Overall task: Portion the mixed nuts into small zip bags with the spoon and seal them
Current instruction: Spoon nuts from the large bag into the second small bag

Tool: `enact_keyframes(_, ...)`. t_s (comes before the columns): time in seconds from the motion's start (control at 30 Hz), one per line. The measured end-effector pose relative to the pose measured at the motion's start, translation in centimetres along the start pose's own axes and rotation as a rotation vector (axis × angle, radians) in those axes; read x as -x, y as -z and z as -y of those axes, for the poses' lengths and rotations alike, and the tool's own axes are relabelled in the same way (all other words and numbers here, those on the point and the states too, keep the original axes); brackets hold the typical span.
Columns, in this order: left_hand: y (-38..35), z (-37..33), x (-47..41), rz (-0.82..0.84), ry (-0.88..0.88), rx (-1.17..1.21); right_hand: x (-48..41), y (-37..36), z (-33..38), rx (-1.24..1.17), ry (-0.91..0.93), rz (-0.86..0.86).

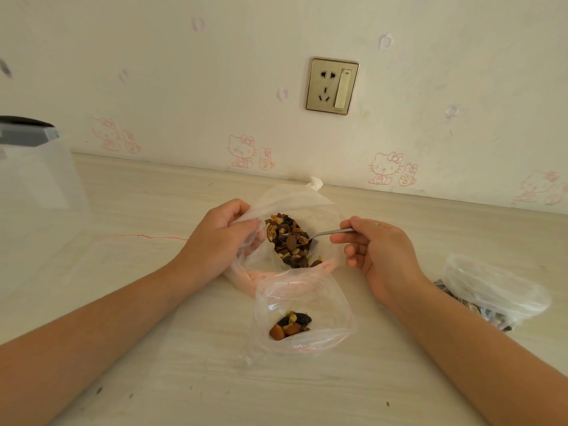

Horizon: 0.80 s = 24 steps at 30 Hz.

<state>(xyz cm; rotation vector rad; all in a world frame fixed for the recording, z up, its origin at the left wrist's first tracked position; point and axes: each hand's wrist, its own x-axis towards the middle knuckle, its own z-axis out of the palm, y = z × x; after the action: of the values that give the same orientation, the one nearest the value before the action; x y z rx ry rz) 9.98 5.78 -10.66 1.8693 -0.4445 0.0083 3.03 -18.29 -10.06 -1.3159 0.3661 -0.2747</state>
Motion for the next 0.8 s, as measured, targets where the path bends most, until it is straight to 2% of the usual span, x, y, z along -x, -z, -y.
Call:
enact_keyframes(0.23, 0.6, -1.2, 1.4, 0.055, -0.011, -0.023, 0.4, 0.0, 0.6, -0.032, 0.017, -0.003)
enact_keyframes(0.37, 1.9, -3.0, 4.1, -0.244, -0.238, -0.207, 0.8, -0.1, 1.0, -0.060, 0.028, 0.008)
enact_keyframes(0.4, 2.2, -3.5, 5.0, -0.259, -0.292, -0.227, 1.0, -0.1, 1.2, -0.069, 0.027, 0.016)
enact_keyframes(0.5, 2.2, -4.4, 7.8, -0.065, -0.295, -0.258, 1.4, -0.2, 1.5, -0.081, 0.020, 0.030)
enact_keyframes(0.7, 1.8, -6.1, 9.6, 0.268, 0.066, -0.504, 2.2, -0.4, 2.1, -0.098, 0.019, 0.069)
enact_keyframes(0.8, 1.1, -5.8, 9.5, 0.319, 0.149, -0.491, 2.7, -0.7, 2.3, -0.100, 0.034, 0.106)
